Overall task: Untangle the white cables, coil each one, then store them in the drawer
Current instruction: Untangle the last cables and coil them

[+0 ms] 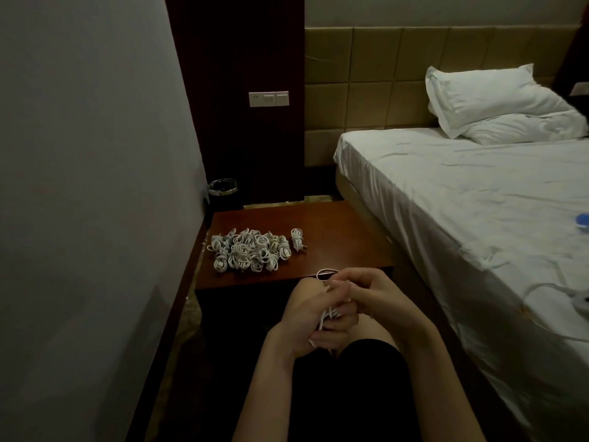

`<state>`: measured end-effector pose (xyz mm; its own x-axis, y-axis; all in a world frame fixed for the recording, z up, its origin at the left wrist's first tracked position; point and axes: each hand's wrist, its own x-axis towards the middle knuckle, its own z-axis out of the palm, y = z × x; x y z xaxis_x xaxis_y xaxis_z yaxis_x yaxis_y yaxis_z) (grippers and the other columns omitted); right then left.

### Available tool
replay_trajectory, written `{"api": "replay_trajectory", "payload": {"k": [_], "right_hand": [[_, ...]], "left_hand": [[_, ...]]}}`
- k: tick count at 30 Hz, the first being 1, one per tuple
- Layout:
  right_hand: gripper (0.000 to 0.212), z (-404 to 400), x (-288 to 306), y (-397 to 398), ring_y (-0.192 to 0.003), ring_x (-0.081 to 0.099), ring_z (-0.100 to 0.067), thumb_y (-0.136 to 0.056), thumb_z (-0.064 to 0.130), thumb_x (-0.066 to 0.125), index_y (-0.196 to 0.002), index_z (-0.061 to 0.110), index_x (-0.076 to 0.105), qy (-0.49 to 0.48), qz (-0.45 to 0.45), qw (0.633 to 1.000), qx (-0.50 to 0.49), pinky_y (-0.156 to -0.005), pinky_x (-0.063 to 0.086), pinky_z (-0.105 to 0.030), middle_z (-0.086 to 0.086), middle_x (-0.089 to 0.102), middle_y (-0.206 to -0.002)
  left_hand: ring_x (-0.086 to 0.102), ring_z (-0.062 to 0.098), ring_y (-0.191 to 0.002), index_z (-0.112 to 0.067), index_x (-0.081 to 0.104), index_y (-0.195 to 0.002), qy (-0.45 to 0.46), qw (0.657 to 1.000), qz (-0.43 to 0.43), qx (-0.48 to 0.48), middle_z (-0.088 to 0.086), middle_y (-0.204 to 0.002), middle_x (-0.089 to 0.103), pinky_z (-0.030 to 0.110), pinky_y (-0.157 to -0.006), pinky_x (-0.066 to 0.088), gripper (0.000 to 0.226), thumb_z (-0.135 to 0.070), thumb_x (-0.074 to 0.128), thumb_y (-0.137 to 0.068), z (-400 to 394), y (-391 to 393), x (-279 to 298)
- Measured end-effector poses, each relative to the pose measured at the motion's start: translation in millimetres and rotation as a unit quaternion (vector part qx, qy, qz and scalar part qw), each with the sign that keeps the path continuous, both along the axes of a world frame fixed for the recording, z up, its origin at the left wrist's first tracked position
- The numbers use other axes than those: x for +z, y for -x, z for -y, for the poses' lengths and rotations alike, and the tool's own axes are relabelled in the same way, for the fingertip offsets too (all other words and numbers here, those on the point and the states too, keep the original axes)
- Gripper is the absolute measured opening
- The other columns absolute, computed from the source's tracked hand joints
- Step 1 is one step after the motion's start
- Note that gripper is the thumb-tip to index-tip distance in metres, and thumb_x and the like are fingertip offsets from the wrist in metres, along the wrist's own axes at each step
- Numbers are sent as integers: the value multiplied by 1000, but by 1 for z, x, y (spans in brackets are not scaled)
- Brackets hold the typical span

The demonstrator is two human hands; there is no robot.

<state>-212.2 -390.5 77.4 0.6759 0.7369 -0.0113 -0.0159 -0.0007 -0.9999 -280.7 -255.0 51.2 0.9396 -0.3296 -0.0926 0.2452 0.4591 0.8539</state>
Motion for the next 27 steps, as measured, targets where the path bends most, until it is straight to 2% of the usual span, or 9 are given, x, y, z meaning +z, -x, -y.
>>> {"api": "replay_trajectory", "payload": {"k": [3,8,11,13,16,19,21,23,27], "right_hand": [[26,13,4,-4,-51,40,-7,-92,16,55,-101,-2,70,-50,-39,998,16,-49,35,-16,-13,42,-68],[9,-2,5,0,-65,63,-6,-87,7,66,-88,9,75,-24,146,982,-117,-57,45,-13,0,71,-74],[10,-18,-2,5,-70,68,-10,-87,8,67,-83,12,75,-19,155,978,-141,-61,50,-16,-4,73,-75],[11,-20,-8,4,-65,66,-12,-88,11,67,-80,12,75,-15,159,973,-167,-60,49,-18,-9,71,-71],[12,-15,-7,0,-62,64,-6,-86,13,70,-76,18,75,9,197,960,-199,-58,49,-18,0,71,-68],[17,-14,-3,-1,-70,67,-5,-85,13,71,-78,28,73,47,248,953,-167,-65,53,-18,7,72,-72],[15,-19,-9,0,-68,64,0,-85,15,71,-79,28,73,109,285,942,-137,-63,50,-15,13,70,-72],[12,-27,-21,1,-68,62,1,-84,20,72,-77,30,73,165,297,933,-120,-65,51,-19,17,68,-73],[11,-34,-27,5,-63,65,-14,-85,22,72,-75,25,72,163,248,949,-110,-63,52,-27,7,68,-68]], "left_hand": [[19,0,-28,-19,44,-60,3,999,38,2,-7,-47,29,8,-29,19,49,-54,72,-78,-6,1,1],[22,2,-27,-13,51,-63,-34,998,40,37,-5,-42,31,10,-29,21,49,-58,52,-84,-1,-2,-1],[21,6,-25,-5,52,-67,-63,993,59,78,-2,-38,31,10,-31,21,56,-59,55,-84,0,-4,-1],[21,5,-25,-5,55,-69,-59,989,56,125,-2,-37,30,11,-31,20,57,-56,43,-91,-2,-5,0],[24,6,-26,7,62,-88,-67,970,32,230,2,-40,38,13,-31,22,67,-49,27,-98,-12,-10,-3],[54,10,-41,2,61,-108,-99,944,-4,315,7,-62,65,20,-44,41,63,-48,23,-101,-13,-17,-8],[72,17,-77,-8,63,-112,-31,946,-30,322,11,-91,74,27,-65,55,59,-49,21,-102,-8,-18,-6],[71,22,-97,-4,63,-102,48,944,-27,324,14,-104,73,30,-73,56,60,-48,22,-103,-7,-18,-3],[73,22,-78,-12,43,-69,139,922,-36,358,10,-77,73,38,-81,52,51,-47,26,-103,-8,-16,-2]]}}
